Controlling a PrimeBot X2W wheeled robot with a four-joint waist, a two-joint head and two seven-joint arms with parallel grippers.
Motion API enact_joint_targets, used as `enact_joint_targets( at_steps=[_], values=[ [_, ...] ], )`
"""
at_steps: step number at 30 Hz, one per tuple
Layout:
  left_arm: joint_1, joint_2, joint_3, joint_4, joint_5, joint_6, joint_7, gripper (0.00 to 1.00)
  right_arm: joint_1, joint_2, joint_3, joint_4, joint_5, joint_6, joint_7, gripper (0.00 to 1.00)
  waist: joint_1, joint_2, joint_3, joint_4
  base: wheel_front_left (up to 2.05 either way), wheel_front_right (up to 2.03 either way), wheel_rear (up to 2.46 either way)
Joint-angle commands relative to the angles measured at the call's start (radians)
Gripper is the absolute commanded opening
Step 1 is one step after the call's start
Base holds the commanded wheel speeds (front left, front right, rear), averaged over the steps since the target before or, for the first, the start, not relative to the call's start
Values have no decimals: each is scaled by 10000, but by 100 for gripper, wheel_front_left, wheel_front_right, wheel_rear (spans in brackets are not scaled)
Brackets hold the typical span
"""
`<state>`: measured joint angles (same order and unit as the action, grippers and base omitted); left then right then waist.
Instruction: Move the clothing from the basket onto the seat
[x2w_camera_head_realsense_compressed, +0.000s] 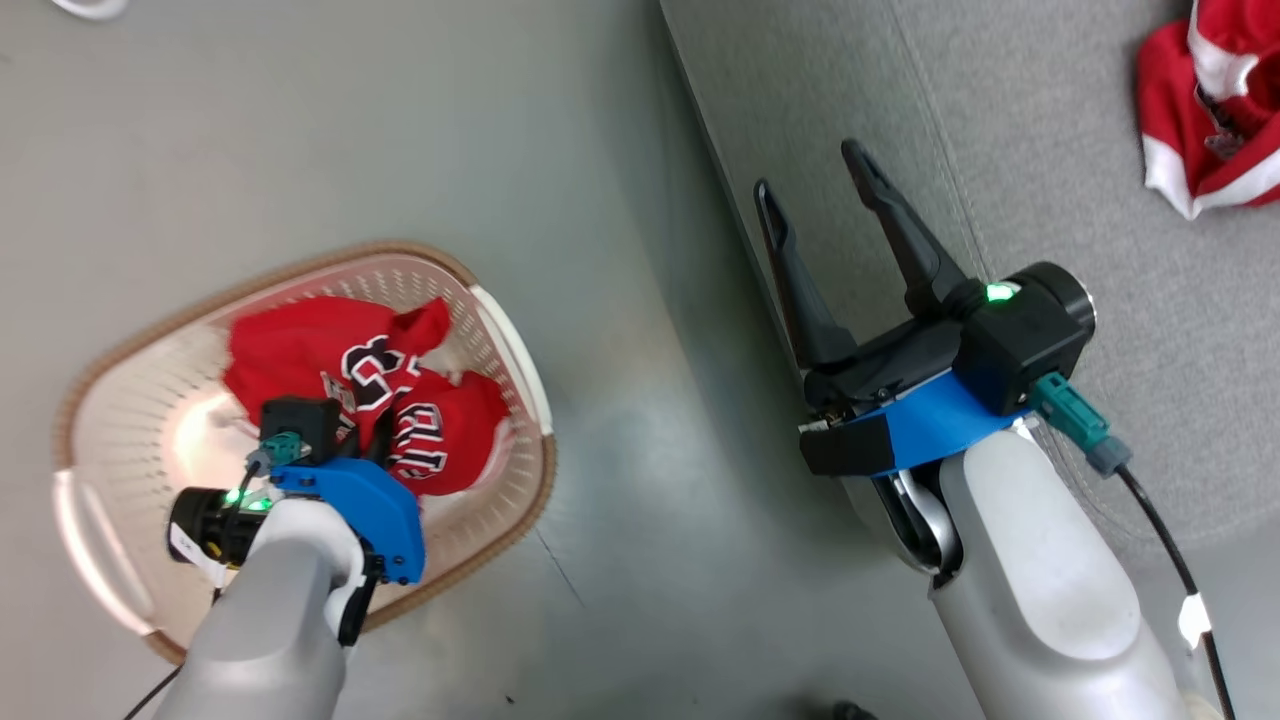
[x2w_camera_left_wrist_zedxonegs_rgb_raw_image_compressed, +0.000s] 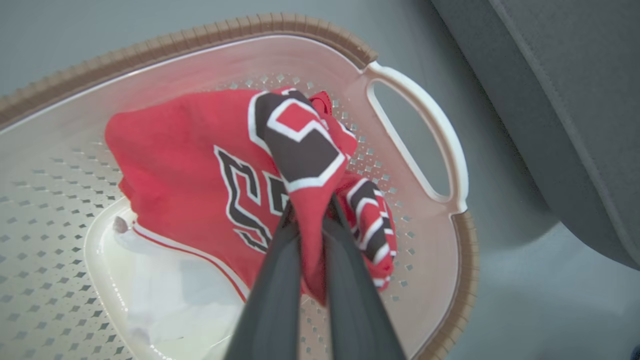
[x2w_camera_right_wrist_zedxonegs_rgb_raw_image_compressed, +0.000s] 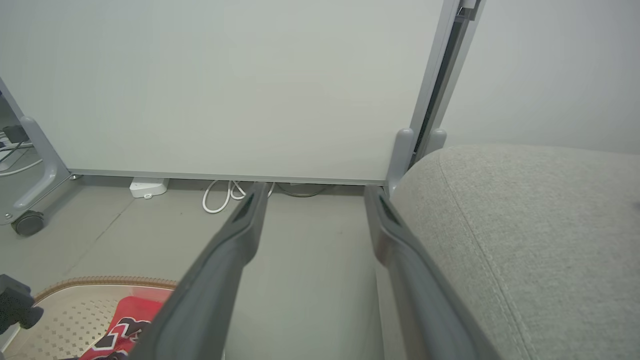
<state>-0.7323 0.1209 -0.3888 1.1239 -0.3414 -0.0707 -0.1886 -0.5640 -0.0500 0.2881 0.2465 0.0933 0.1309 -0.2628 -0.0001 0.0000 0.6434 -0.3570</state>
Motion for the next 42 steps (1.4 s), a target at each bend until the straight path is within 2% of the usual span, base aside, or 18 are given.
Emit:
enact_joint_targets(
  at_steps=[1,2,9,16,26,34,42],
  values=[
    [-83,-81,-15,28,-64,-75,-165,0,252,-10,-73,122,-122,-5,53,100,1,0,-1208,805,0,0,0],
    [-83,-81,-15,28,-64,-75,-165,0,252,-10,-73,122,-122,-5,53,100,1,0,-1208,805,0,0,0],
    [-244,-518,-385,-56,-167,-364,-523,0,934,-64,-318,417,-461,-5,441,100,1,0,-3132,1612,0,0,0],
    [-451,-674,-1047,-539,-319,-553,-627,0,1788,-201,-181,436,-355,-3,845,100,1,0,-4564,2132,0,0,0],
    [-782,-692,-2643,-2471,-1920,-595,62,0,2714,-228,-88,268,-148,-3,1267,100,1,0,-5769,2612,0,0,0],
    [-1224,-693,-3709,-3645,-2959,-117,657,0,3055,-330,136,74,-70,-3,1542,100,1,0,-6248,2789,0,0,0],
    [-1273,-690,-4236,-3868,-3494,224,708,0,3083,-358,220,-146,-47,-3,1694,100,1,0,-6280,2785,0,0,0]
  ],
)
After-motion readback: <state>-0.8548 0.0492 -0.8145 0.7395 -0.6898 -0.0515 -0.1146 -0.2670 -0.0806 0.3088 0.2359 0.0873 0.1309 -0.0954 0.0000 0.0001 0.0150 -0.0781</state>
